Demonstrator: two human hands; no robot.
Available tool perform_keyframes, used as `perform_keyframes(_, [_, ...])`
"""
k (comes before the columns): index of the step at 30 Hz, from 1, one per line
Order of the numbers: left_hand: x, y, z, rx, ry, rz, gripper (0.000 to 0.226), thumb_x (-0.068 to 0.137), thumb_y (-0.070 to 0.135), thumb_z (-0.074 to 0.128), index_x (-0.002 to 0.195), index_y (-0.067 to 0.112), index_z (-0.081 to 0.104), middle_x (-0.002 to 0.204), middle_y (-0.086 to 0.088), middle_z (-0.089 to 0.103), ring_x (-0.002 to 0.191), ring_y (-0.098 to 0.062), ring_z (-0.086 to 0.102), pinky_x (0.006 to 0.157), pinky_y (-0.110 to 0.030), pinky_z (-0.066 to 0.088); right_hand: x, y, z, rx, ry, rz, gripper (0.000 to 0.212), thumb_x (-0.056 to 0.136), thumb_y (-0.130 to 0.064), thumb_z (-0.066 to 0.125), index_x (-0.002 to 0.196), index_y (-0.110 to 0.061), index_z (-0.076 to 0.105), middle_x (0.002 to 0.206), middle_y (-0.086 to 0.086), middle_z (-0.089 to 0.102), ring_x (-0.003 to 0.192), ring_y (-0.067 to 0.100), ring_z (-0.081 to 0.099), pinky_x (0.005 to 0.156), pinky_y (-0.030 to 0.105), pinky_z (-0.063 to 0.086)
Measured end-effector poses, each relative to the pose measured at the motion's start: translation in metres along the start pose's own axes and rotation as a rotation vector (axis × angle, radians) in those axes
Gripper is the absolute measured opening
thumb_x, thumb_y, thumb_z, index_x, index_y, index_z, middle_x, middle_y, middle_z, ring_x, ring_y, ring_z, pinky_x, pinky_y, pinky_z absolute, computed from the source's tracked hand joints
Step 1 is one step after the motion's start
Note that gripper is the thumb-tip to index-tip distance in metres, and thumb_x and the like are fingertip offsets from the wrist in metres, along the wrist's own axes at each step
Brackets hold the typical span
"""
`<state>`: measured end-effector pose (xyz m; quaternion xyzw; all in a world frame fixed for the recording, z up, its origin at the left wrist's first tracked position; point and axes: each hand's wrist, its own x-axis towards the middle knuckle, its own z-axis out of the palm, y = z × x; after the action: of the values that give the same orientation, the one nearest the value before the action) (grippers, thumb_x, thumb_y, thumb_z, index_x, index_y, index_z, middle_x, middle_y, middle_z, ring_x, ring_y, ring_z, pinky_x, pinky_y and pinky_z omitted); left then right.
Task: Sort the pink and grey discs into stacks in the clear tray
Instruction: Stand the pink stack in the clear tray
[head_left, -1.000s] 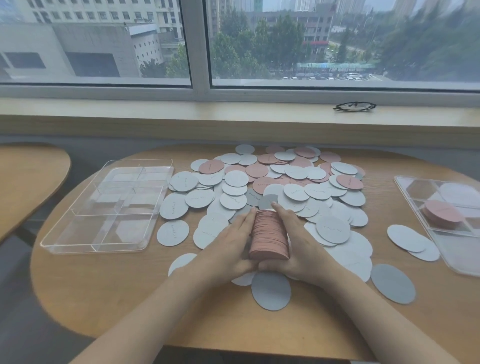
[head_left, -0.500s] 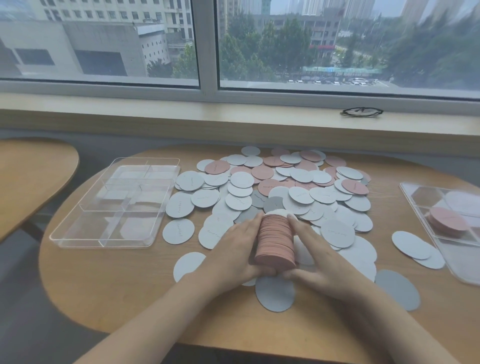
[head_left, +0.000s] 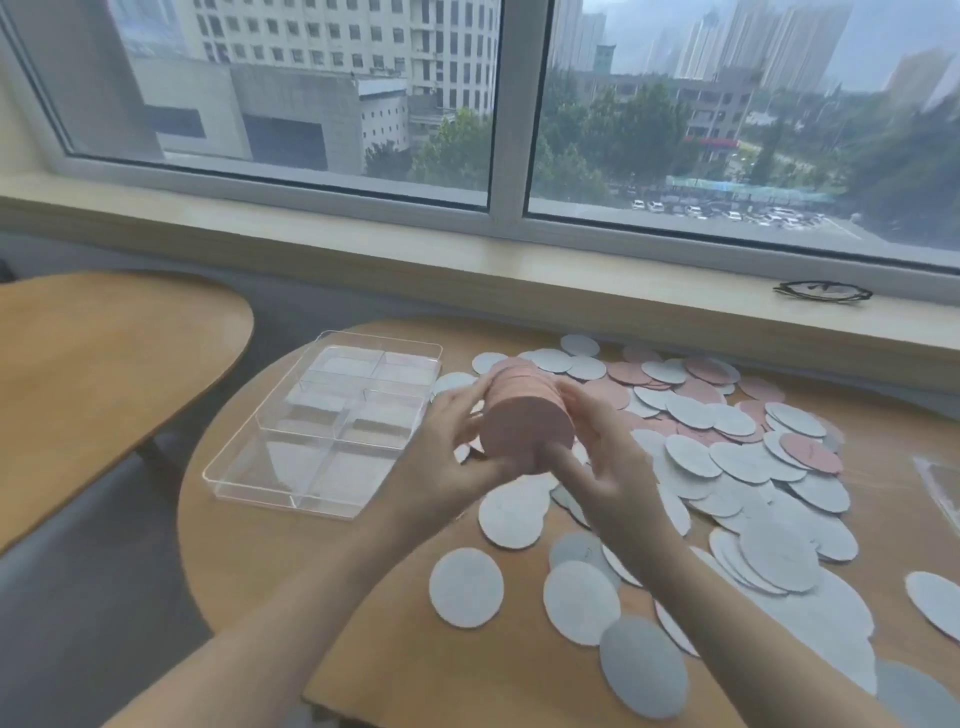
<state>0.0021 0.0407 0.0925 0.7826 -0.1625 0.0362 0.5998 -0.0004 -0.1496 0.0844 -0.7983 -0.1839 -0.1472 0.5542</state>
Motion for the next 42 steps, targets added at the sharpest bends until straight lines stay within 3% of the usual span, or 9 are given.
perform_keyframes(7, [0.022, -0.032, -0.112, 0.157, 0.256, -0.119, 0.05, 0.095, 0.053, 0.06, 0.142, 0.051, 0.042, 0.132, 0.021, 0.059, 0.119, 0.003, 0.058, 0.103, -0.035, 0.048, 0.103, -0.01, 0.126, 0.185, -0.117, 0.247, 0.039, 0.093, -0.055, 0.055, 0.129, -0.042, 0.049, 0.116, -0.006, 0.069, 0.099, 0.011, 0.069, 0.095, 0.043, 0.053])
perform_keyframes(11, [0.035, -0.06, -0.162, 0.216, 0.277, -0.276, 0.058, 0.087, 0.068, 0.053, 0.142, 0.057, 0.038, 0.131, 0.022, 0.063, 0.121, -0.004, 0.06, 0.106, -0.041, 0.046, 0.135, -0.011, 0.178, 0.12, -0.233, 0.264, 0.033, 0.097, -0.054, 0.041, 0.123, -0.039, 0.055, 0.115, -0.012, 0.066, 0.1, 0.012, 0.067, 0.093, 0.044, 0.054])
perform_keyframes(16, [0.046, -0.075, -0.185, 0.204, 0.244, -0.345, 0.028, 0.102, 0.04, 0.046, 0.128, 0.05, 0.053, 0.115, 0.03, 0.066, 0.115, -0.005, 0.063, 0.098, -0.036, 0.05, 0.156, -0.004, 0.211, 0.008, -0.292, 0.29, 0.042, 0.098, -0.053, 0.034, 0.127, -0.032, 0.055, 0.121, -0.002, 0.066, 0.106, 0.019, 0.062, 0.094, 0.045, 0.051])
perform_keyframes(22, [0.056, -0.089, -0.189, 0.292, 0.266, -0.449, 0.044, 0.08, 0.06, 0.04, 0.121, 0.052, 0.052, 0.121, 0.019, 0.063, 0.113, -0.012, 0.061, 0.101, -0.046, 0.05, 0.17, 0.006, 0.222, -0.171, -0.361, 0.303, 0.043, 0.102, -0.046, 0.031, 0.131, -0.023, 0.053, 0.128, 0.004, 0.062, 0.116, 0.023, 0.055, 0.092, 0.038, 0.043])
perform_keyframes(25, [0.061, -0.085, -0.184, 0.373, 0.247, -0.438, 0.016, 0.1, 0.036, 0.045, 0.111, 0.046, 0.051, 0.113, 0.012, 0.062, 0.11, -0.015, 0.058, 0.098, -0.035, 0.046, 0.177, 0.009, 0.225, -0.328, -0.413, 0.296, 0.045, 0.103, -0.042, 0.031, 0.124, -0.01, 0.055, 0.125, 0.012, 0.062, 0.112, 0.031, 0.056, 0.09, 0.039, 0.044])
perform_keyframes(29, [0.062, -0.085, -0.187, 0.434, 0.231, -0.464, 0.017, 0.101, 0.039, 0.044, 0.113, 0.047, 0.054, 0.112, 0.015, 0.063, 0.113, -0.018, 0.058, 0.095, -0.036, 0.046, 0.179, 0.016, 0.231, -0.341, -0.417, 0.318, 0.048, 0.102, -0.046, 0.033, 0.125, -0.008, 0.055, 0.124, 0.014, 0.063, 0.113, 0.032, 0.057, 0.091, 0.039, 0.046])
perform_keyframes(34, [0.052, -0.084, -0.191, 0.469, 0.299, -0.494, 0.055, 0.103, 0.051, 0.043, 0.149, 0.022, 0.042, 0.144, 0.004, 0.052, 0.127, -0.017, 0.049, 0.099, -0.033, 0.036, 0.171, 0.012, 0.217, -0.222, -0.303, 0.305, 0.059, 0.099, -0.053, 0.038, 0.144, -0.015, 0.043, 0.141, 0.006, 0.054, 0.128, 0.022, 0.05, 0.106, 0.042, 0.039])
perform_keyframes(38, [0.023, -0.081, -0.181, 0.57, 0.436, -0.297, 0.054, 0.1, 0.049, 0.048, 0.147, 0.024, 0.041, 0.146, 0.005, 0.045, 0.134, -0.019, 0.044, 0.11, -0.047, 0.04, 0.142, 0.008, 0.166, -0.22, -0.231, 0.218, 0.044, 0.1, -0.047, 0.042, 0.134, -0.021, 0.052, 0.119, -0.003, 0.061, 0.108, 0.014, 0.056, 0.098, 0.038, 0.045])
perform_keyframes(42, [-0.024, -0.058, -0.129, 0.58, 0.348, 0.063, 0.035, 0.095, 0.042, 0.051, 0.129, 0.032, 0.052, 0.123, 0.018, 0.049, 0.117, -0.01, 0.047, 0.096, -0.031, 0.041, 0.086, 0.016, 0.106, -0.294, -0.246, 0.132, 0.031, 0.098, -0.042, 0.051, 0.124, -0.027, 0.057, 0.113, -0.01, 0.061, 0.104, 0.008, 0.055, 0.096, 0.034, 0.045])
